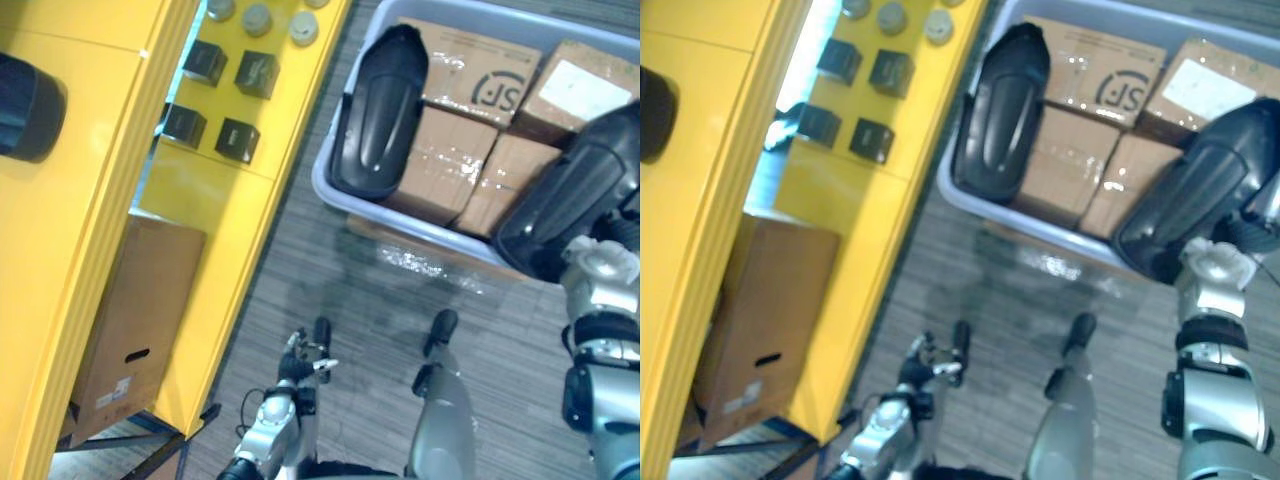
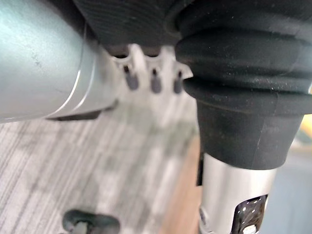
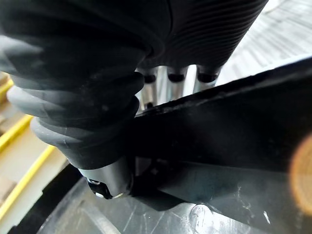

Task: Walk over and take plastic housings, then place them on the shelf

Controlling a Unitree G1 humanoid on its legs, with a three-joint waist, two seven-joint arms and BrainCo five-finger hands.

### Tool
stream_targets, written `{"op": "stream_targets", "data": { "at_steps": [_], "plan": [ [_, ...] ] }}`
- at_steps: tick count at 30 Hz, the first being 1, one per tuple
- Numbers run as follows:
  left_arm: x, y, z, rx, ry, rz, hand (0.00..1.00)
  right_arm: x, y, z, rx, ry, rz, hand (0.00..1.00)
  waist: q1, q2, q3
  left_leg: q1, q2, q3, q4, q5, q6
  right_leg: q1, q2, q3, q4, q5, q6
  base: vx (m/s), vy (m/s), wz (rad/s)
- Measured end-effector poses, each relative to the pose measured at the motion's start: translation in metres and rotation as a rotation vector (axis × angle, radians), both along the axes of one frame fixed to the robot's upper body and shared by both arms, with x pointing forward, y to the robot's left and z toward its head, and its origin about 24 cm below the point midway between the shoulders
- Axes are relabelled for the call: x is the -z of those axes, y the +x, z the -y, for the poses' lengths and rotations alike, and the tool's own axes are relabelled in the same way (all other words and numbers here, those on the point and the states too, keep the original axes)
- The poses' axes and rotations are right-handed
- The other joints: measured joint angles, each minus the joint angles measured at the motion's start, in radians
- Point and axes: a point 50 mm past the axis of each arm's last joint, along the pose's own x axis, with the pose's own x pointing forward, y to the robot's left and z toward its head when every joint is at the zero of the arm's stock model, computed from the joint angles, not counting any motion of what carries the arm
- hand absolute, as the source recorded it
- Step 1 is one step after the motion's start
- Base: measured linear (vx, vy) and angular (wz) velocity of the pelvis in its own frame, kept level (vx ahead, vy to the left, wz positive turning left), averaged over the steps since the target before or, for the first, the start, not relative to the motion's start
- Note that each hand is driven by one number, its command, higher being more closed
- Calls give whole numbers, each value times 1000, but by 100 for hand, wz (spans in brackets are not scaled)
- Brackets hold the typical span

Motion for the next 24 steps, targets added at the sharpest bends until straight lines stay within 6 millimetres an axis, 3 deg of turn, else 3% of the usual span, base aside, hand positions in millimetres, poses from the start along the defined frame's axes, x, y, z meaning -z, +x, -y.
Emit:
{"op": "stream_targets", "data": {
  "at_steps": [7, 11, 13, 17, 19, 24],
  "plan": [
    [-6, 4, -4, -40, -28, 22, 0, -2, 1, -2, -5, -110, -99, 100, -2, -4, -2, 14, 2, -3, 2, 0, 0, 19, 2, -3, 0, -1, -2, -21, 40, 1],
    [-21, 11, -13, -112, -62, 91, 0, -9, 0, -5, -13, -190, -117, 100, -7, -8, -1, 46, 4, -21, -2, -1, -1, 67, 6, -24, -7, -4, -4, 1, 36, 10],
    [-32, 15, -22, -157, -76, 141, 0, -14, -2, -8, -22, -242, -111, 100, -5, -25, -7, 61, 8, -26, -8, 0, -2, 87, 12, -31, -16, -5, -5, 3, 25, 8],
    [-64, 20, -51, -237, -78, 285, 0, -29, -6, -28, -54, -371, -43, 100, -8, -101, -19, 140, 11, -24, -63, 11, -12, 157, 19, -38, -50, -6, -6, 34, 3, 2],
    [-92, 21, -65, -275, -95, 409, 0, -25, -15, -36, -44, -386, -17, 100, -8, -146, -40, 197, 11, -22, -116, 24, -15, 198, 17, -50, -63, -15, -5, 88, -1, 6],
    [-127, 26, -68, -259, -101, 555, 0, -5, -19, -49, -37, -359, -59, 100, -4, -184, -111, 298, 11, -6, -197, 40, -23, 270, 18, -56, -96, -21, 1, 122, 9, -1]
  ]
}}
